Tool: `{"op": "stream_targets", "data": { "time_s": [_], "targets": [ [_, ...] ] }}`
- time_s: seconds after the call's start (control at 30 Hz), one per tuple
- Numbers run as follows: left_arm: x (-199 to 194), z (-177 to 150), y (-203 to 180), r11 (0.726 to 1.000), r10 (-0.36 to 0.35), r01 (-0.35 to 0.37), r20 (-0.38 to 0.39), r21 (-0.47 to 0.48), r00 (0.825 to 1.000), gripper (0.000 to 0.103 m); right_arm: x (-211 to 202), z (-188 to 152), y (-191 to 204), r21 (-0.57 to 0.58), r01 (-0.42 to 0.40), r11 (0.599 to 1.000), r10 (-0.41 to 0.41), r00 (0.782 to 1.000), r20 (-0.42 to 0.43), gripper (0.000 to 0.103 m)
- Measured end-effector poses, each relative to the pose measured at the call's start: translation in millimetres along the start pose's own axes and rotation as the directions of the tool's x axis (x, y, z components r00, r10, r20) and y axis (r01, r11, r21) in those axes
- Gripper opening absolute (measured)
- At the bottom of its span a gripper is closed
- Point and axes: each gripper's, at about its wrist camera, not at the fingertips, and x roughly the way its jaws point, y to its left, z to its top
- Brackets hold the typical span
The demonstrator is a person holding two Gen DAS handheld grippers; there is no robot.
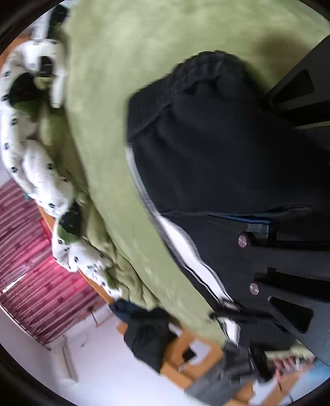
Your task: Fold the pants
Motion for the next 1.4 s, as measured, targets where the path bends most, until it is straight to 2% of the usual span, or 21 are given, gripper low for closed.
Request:
{"op": "stream_targets", "data": {
  "time_s": [0.03,0.1,0.17,0.23,0.33,0.4,0.5,0.53,0.57,0.6,0.77,0.83,0.87,0.9,1.0,1.07,1.1,1.17,1.2,1.3,1.4],
  "targets": [
    [-5.7,-6.3,2.4,1.0,0.007,-0.007,0.004,-0.004,1.0,0.06,-7.6,-6.2,-0.3,-0.009,0.006,1.0,-0.006,1.0,-0.015,0.029],
    [-20.8,-17.6,3.2,1.0,0.021,-0.021,0.013,0.009,1.0,0.06,-26.7,-19.3,2.5,-0.051,0.02,0.999,-0.021,1.0,-0.018,0.036],
    [-45.7,-29.6,-7.4,0.999,0.013,-0.017,0.077,0.05,0.997,0.06,-44.2,-32.3,2.1,-0.096,0.059,0.994,-0.059,0.998,0.004,0.044],
    [-58.1,-33.8,-20.6,0.996,-0.012,0.002,0.112,0.09,0.994,0.063,-60.1,-41.1,-3.5,-0.132,0.096,0.987,-0.093,0.995,0.024,0.044],
    [-55.8,-38.2,-54.9,0.98,-0.074,0.052,0.112,0.19,0.991,0.067,-72.0,-45.1,-13.8,-0.141,0.15,0.979,-0.145,0.988,0.042,0.044],
    [-37.4,-45.5,-64.9,0.981,-0.051,0.035,0.081,0.192,0.995,0.068,-76.8,-45.6,-19.3,-0.139,0.198,0.97,-0.191,0.98,0.063,0.044],
    [-3.6,-72.7,-68.5,0.986,-0.06,0.065,-0.037,0.155,0.998,0.067,-81.7,-45.0,-26.8,-0.161,0.245,0.956,-0.232,0.968,0.098,0.044],
    [-3.8,-83.9,-74.8,0.977,-0.017,0.016,0.001,0.213,1.0,0.068,-80.1,-44.0,-27.7,-0.171,0.26,0.95,-0.246,0.964,0.1,0.044],
    [-8.0,-95.9,-89.6,0.949,0.043,-0.056,0.05,0.31,0.998,0.069,-76.9,-43.9,-29.0,-0.186,0.279,0.942,-0.264,0.959,0.1,0.044],
    [-10.4,-102.0,-97.5,0.934,0.06,-0.074,0.05,0.348,0.997,0.069,-71.9,-44.1,-31.4,-0.204,0.296,0.933,-0.282,0.955,0.095,0.044],
    [-29.2,-107.3,-100.2,0.958,0.006,-0.012,0.023,0.285,1.0,0.071,-51.6,-34.1,-34.5,-0.191,0.23,0.954,-0.22,0.973,0.072,0.047],
    [-32.9,-106.7,-100.4,0.97,-0.036,0.033,0.009,0.241,0.999,0.071,-36.2,-23.8,-35.7,-0.176,0.215,0.961,-0.206,0.976,0.07,0.071],
    [-35.1,-107.3,-100.2,0.977,-0.065,0.064,-0.003,0.205,0.998,0.071,-27.9,-18.1,-38.1,-0.154,0.216,0.964,-0.209,0.976,0.065,0.073],
    [-36.6,-107.8,-97.2,0.981,-0.093,0.095,-0.018,0.171,0.996,0.071,-21.8,-13.1,-40.3,-0.127,0.21,0.97,-0.203,0.977,0.06,0.073],
    [-34.9,-111.6,-97.3,0.982,-0.126,0.129,-0.034,0.136,0.991,0.071,-6.2,2.6,-47.3,-0.052,0.089,0.995,-0.086,0.995,0.041,0.073],
    [-35.0,-113.3,-100.3,0.984,-0.112,0.113,-0.019,0.135,0.994,0.071,3.5,9.3,-43.7,-0.078,0.048,0.996,-0.047,0.999,0.014,0.055],
    [-34.9,-113.6,-101.5,0.986,-0.108,0.109,-0.015,0.13,0.994,0.071,3.5,12.2,-39.8,-0.117,0.062,0.991,-0.06,0.998,0.02,0.052],
    [-33.2,-111.8,-105.4,0.987,-0.115,0.117,-0.017,0.114,0.993,0.071,-9.2,16.2,-27.0,-0.257,0.139,0.956,-0.121,0.989,0.088,0.047],
    [-33.7,-110.1,-105.9,0.986,-0.127,0.128,-0.016,0.104,0.992,0.071,-22.1,20.5,-20.7,-0.351,0.198,0.915,-0.154,0.977,0.149,0.047],
    [-36.7,-108.0,-106.2,0.985,-0.149,0.148,0.002,0.093,0.989,0.071,-42.7,32.3,-22.7,-0.49,0.281,0.825,-0.182,0.953,0.241,0.048],
    [-38.2,-105.9,-104.8,0.985,-0.149,0.147,0.02,0.091,0.989,0.071,-33.1,29.1,-35.7,-0.586,0.34,0.736,-0.273,0.94,0.203,0.055]
  ]
}}
